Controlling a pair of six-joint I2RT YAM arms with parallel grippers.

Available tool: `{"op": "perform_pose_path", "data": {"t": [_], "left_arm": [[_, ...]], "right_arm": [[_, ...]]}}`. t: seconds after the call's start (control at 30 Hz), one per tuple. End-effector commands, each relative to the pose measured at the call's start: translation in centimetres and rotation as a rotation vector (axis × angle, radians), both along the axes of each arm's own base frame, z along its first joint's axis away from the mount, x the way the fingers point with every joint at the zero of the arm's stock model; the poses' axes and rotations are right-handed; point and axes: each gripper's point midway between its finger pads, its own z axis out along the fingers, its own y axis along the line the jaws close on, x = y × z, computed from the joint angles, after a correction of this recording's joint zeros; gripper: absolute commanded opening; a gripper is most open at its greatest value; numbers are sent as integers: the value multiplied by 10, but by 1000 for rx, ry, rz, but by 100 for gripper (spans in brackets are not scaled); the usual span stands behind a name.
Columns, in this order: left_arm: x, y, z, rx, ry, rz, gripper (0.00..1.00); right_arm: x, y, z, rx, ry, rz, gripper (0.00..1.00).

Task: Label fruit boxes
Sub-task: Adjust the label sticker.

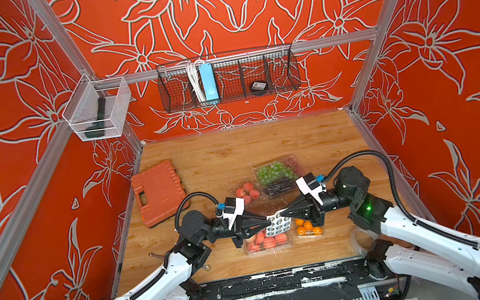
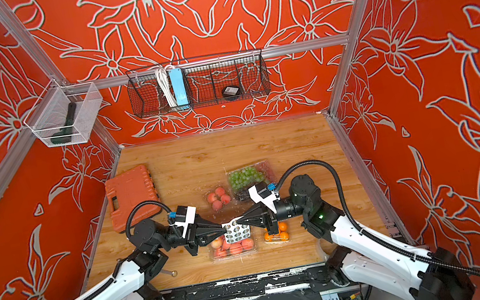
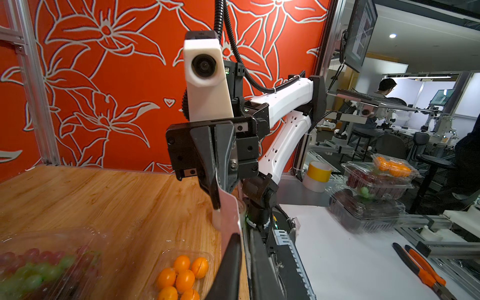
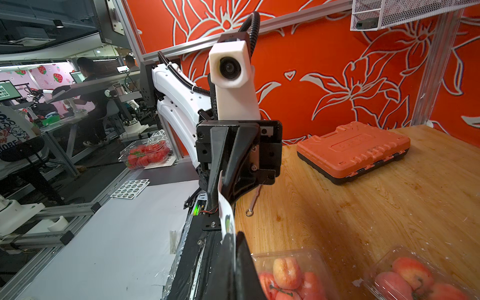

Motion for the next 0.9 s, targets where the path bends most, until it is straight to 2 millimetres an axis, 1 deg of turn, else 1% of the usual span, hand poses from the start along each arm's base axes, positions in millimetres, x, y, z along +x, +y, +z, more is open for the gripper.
{"op": "perform_pose_path", "data": {"t": [0.0,0.03,0.1,0.33,0.53,0.77,0.87], "left_arm": [[2,0,18,-33,-30,4,8],[2,0,18,-33,-29,2,4],[1,1,20,-41,-32,-1,0],[-1,1,20,-36,-35,-10,0],[2,-5,14,-19,-9,-38,0],[2,-7,11,-11,-3,-57,0],[-2,-6,11,-13,-6,-74,0]], "right_arm": [[-6,-1,6,19,-26,24,0],[-6,-1,6,19,-26,26,0],[-7,-1,5,18,-25,34,0],[-6,0,4,16,-25,34,0],[-6,1,6,21,-23,40,0],[-1,2,3,13,-26,21,0],[2,3,1,4,-22,8,0]]}}
